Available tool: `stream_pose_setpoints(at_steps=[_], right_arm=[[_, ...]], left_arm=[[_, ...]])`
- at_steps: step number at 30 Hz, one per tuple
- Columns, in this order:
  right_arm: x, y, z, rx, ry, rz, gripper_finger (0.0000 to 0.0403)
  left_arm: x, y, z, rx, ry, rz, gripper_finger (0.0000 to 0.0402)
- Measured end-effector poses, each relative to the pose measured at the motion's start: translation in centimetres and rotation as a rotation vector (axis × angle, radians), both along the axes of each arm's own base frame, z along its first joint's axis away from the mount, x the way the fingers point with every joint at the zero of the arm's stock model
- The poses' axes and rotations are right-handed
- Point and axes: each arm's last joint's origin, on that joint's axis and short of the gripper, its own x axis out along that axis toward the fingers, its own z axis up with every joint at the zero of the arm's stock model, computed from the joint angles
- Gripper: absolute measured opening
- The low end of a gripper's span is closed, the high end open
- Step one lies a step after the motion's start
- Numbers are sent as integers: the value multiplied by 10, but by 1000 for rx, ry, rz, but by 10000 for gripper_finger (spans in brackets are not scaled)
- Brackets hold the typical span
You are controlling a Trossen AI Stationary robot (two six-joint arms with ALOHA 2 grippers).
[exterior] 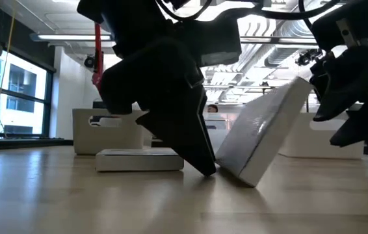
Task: Pick and place items into bin
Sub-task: Put the right card reader box into the transparent bin
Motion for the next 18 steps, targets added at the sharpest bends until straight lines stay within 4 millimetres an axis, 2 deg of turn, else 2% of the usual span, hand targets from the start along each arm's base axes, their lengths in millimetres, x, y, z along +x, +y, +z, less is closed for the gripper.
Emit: stream_pose_setpoints(at_steps=[14,18], right_arm=[[-1,3,1,16,-5,16,139],[-1,3,1,15,-7,13,139]], left_arm=[[1,0,7,-13,-31,9,216],[7,-2,20,-25,-128,-14,216]])
